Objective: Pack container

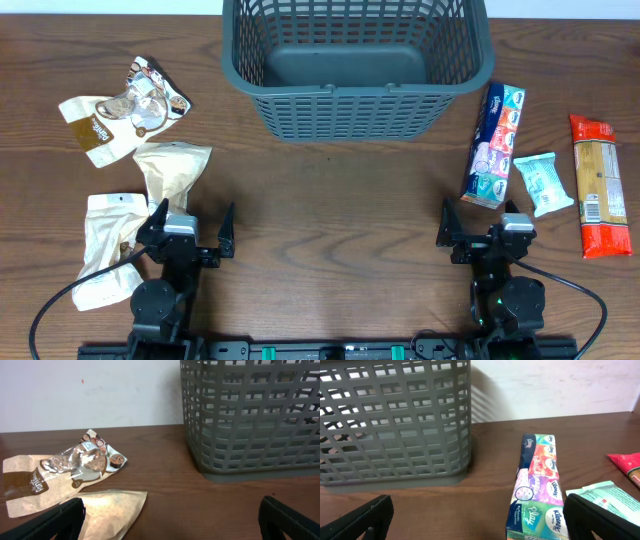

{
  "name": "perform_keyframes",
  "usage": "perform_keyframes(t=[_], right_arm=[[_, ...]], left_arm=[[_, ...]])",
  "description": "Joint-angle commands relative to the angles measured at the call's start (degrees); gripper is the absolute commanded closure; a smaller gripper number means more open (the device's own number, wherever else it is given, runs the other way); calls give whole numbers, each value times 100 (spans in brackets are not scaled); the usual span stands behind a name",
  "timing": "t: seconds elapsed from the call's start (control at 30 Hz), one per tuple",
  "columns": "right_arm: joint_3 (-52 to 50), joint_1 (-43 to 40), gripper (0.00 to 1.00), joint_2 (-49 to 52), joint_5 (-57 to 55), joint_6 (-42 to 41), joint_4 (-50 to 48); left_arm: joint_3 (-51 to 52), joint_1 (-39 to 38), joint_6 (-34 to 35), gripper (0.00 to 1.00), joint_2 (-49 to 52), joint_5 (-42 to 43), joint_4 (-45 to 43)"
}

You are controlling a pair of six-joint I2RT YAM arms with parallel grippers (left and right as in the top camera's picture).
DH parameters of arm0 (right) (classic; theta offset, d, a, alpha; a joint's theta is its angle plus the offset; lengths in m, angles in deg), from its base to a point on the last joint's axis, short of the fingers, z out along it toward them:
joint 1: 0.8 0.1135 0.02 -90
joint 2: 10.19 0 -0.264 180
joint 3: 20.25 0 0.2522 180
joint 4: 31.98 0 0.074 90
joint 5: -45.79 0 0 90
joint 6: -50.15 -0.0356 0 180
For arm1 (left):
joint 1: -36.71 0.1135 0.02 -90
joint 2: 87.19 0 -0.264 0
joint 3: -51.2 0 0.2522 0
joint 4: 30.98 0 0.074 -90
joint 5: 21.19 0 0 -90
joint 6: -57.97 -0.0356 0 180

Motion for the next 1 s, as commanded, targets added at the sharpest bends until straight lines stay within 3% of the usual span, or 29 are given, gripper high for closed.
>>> perform_keyframes(t=[0.0,0.1,0.23,0.4,0.7,0.97], right_arm=[[-22,37,1,-20,39,22,-11],[-13,39,1,-22,63,-149,-57],[66,9,1,-11,63,-885,-94],[938,-321,1,382,149,-782,297],[4470,-1672,1,3462,728,428,2420],[7962,-2568,1,6404,1373,452,4972]], left_arm=[[85,-20,31,2,-44,-48,249],[85,-20,98,2,-44,-50,247],[83,-17,1073,1,-39,-52,249],[13,-17,1725,2,-37,-59,251],[-181,-17,1722,1,361,-127,245],[-750,-17,1657,1,1080,-271,251]])
